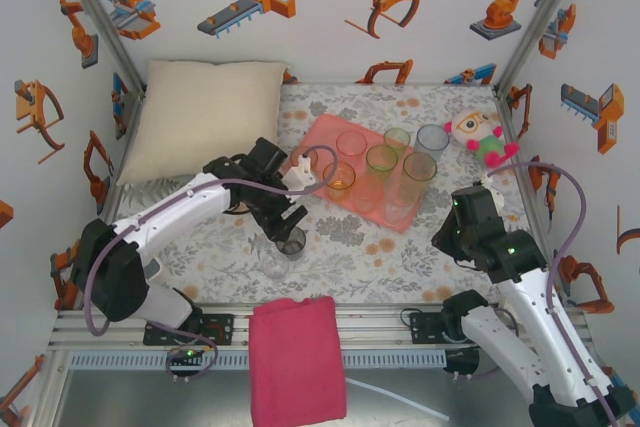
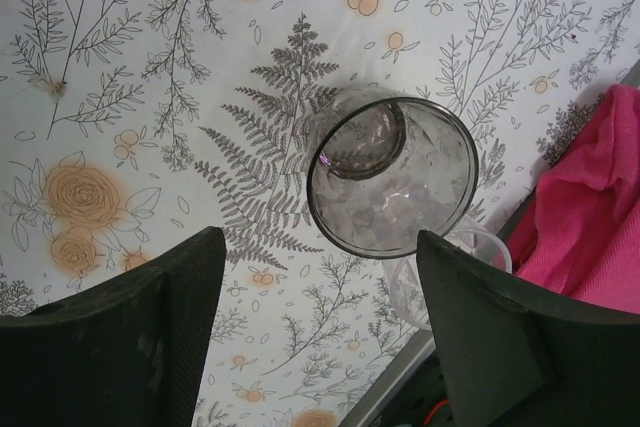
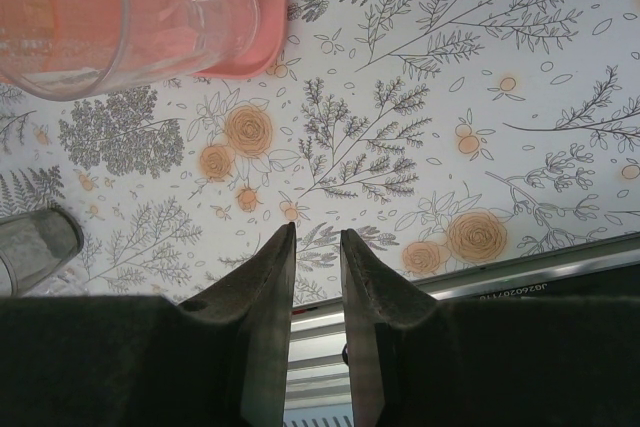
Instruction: Place the glasses into the tray
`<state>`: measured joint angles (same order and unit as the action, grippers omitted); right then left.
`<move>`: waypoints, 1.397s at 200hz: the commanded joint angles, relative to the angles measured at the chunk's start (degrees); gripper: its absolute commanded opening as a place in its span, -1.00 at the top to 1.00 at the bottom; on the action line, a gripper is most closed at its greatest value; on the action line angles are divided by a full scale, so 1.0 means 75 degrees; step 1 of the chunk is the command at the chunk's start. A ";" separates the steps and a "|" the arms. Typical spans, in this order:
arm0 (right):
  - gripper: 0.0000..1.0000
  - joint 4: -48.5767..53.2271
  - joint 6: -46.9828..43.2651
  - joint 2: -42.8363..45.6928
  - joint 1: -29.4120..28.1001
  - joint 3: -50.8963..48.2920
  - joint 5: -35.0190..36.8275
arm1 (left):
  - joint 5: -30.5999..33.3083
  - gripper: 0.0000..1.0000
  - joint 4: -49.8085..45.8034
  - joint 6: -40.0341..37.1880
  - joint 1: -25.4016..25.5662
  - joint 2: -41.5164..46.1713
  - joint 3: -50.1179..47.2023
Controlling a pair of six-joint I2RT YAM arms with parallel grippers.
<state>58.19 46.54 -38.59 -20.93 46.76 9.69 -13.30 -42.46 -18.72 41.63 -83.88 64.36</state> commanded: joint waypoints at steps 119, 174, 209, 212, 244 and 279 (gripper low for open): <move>0.44 0.0044 0.0139 0.0181 -0.0059 -0.0001 0.0043 | 0.0134 -0.22 0.0579 -0.0140 0.0250 -0.0647 -0.0201; 0.44 0.0167 0.0204 0.0354 -0.0058 -0.0059 0.0114 | 0.0092 -0.11 0.0641 -0.0094 0.0289 -0.0722 -0.0260; 0.44 0.0182 0.0207 0.0340 -0.0064 -0.0049 0.0125 | 0.0121 0.00 0.0689 -0.0047 0.0323 -0.0781 -0.0308; 0.44 0.0168 0.0210 0.0340 -0.0060 -0.0058 0.0125 | 0.0140 0.00 0.0701 -0.0047 0.0327 -0.0780 -0.0311; 0.44 0.0163 0.0215 0.0340 -0.0061 -0.0048 0.0125 | 0.0287 0.02 0.0710 -0.0081 0.0341 -0.0840 -0.0283; 0.44 0.0174 0.0222 0.0376 -0.0060 -0.0083 0.0120 | 0.0325 0.16 0.0715 -0.0079 0.0368 -0.0848 -0.0261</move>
<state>58.28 47.18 -36.29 -20.95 46.76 9.72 -11.25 -37.12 -18.76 43.90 -89.67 62.57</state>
